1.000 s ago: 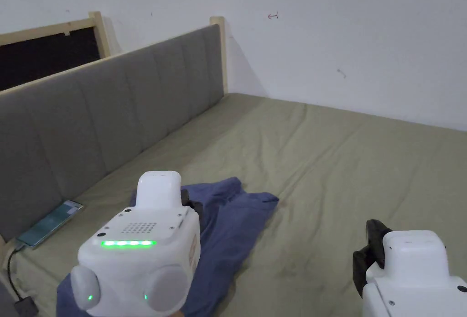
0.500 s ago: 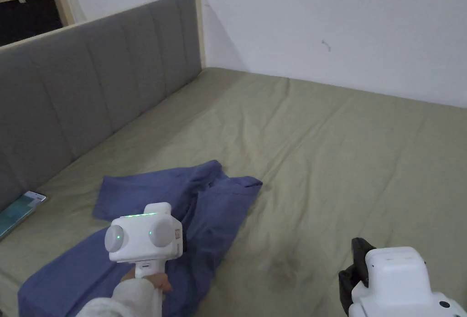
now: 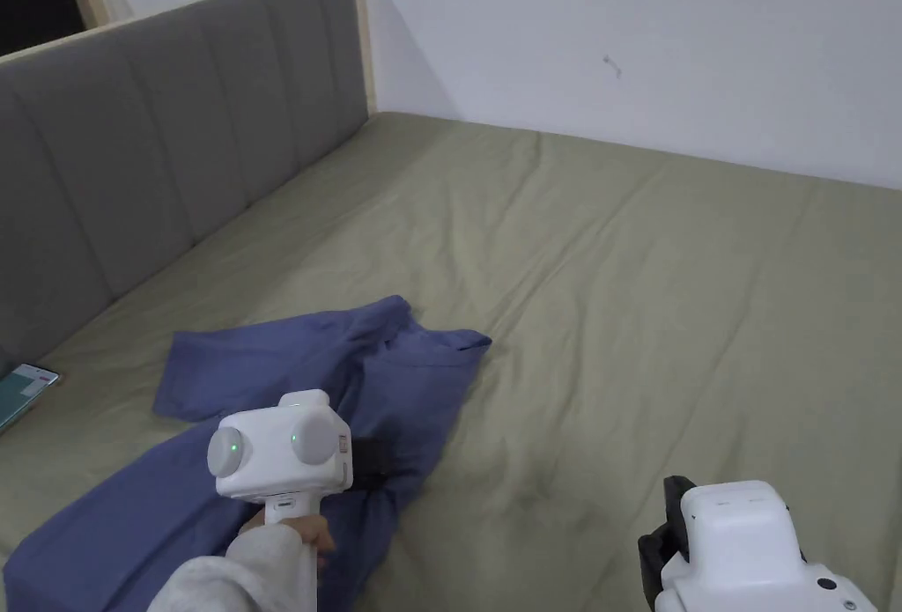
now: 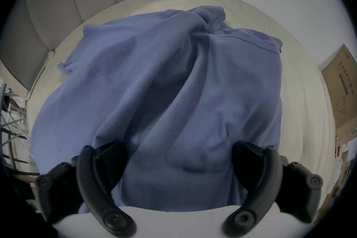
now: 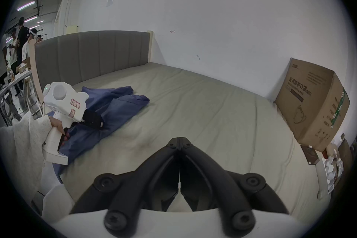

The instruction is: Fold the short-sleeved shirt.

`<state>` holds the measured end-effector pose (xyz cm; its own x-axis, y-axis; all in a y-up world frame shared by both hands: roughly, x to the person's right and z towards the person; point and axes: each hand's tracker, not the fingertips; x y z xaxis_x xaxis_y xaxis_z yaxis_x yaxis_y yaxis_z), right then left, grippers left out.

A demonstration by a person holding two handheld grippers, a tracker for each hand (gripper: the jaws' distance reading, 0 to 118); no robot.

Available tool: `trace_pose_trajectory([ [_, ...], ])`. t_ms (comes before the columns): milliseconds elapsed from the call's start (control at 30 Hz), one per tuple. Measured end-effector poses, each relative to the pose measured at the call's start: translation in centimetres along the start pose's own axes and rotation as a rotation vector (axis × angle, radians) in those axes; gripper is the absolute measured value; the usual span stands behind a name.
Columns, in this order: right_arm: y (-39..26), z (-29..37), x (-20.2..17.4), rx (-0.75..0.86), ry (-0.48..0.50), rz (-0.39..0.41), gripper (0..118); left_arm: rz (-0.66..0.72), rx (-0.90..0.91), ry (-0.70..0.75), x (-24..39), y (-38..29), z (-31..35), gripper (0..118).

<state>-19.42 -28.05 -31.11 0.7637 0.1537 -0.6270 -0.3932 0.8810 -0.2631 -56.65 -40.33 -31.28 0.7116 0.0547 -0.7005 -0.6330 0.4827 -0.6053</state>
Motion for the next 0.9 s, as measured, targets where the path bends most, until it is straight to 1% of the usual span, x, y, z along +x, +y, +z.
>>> trace_pose_trajectory([
  [33,-0.1,-0.1,0.2,-0.007,-0.006,-0.005,0,-0.01,-0.009,0.008,0.4,0.1,0.2,61],
  [67,-0.3,-0.3,0.4,-0.017,-0.01,-0.011,0,-0.012,0.018,-0.006,0.5,0.1,0.8,50],
  [100,-0.4,-0.6,0.7,-0.029,-0.016,-0.025,0,-0.016,0.045,-0.029,0.5,0.2,1.3,42],
  [133,-0.5,-0.8,0.9,-0.04,-0.02,-0.039,0,-0.008,0.031,-0.023,0.4,0.2,1.5,38],
  [167,-0.7,-1.0,1.1,-0.058,-0.017,-0.056,0,-0.007,0.029,-0.026,0.1,0.5,1.5,34],
  [200,-0.8,-1.2,1.3,-0.068,-0.019,-0.079,0,-0.006,0.028,-0.027,-0.2,0.5,1.4,34],
  [233,-1.0,-1.3,1.4,-0.079,-0.021,-0.093,0,0.017,0.026,-0.038,-0.6,0.6,1.5,12],
  [267,-1.1,-1.3,1.5,-0.092,-0.017,-0.101,0,0.057,0.027,-0.062,-1.1,0.6,1.6,8],
  [300,-1.2,-1.2,1.7,-0.094,-0.018,-0.109,0,0.125,0.024,-0.069,-1.9,0.8,1.7,8],
  [333,-1.4,-1.2,1.8,-0.097,-0.022,-0.111,0,0.186,0.02,-0.124,-2.4,0.9,1.8,8],
  [400,-1.5,-1.1,2.1,-0.11,-0.037,-0.116,0,0.171,0.006,-0.124,-2.8,1.0,1.7,8],
  [500,-1.4,-0.7,3.1,-0.11,-0.051,-0.153,0,0.164,0.0,-0.119,-2.3,1.7,2.7,7],
  [600,-1.1,-0.1,4.4,-0.098,-0.086,-0.168,0,0.155,0.009,-0.117,-1.8,2.2,4.1,7],
  [633,-1.0,0.1,4.9,-0.093,-0.097,-0.179,0,0.17,0.01,-0.132,-1.8,2.4,4.6,7],
  [667,-0.9,0.4,5.5,-0.084,-0.104,-0.193,0,0.203,0.012,-0.194,-1.8,2.8,5.5,7],
  [733,-0.7,1.1,6.6,-0.074,-0.123,-0.217,0,0.224,0.051,-0.23,-1.5,3.5,7.1,7],
  [800,-0.5,2.0,7.7,-0.061,-0.143,-0.233,0,0.204,0.085,-0.252,-0.5,4.4,9.1,7],
  [833,-0.4,2.5,8.3,-0.05,-0.158,-0.239,0,0.202,0.111,-0.296,0.1,4.9,10.2,7],
  [900,-0.1,3.4,9.4,-0.034,-0.186,-0.257,0,0.149,0.155,-0.33,2.2,5.8,12.6,7],
])
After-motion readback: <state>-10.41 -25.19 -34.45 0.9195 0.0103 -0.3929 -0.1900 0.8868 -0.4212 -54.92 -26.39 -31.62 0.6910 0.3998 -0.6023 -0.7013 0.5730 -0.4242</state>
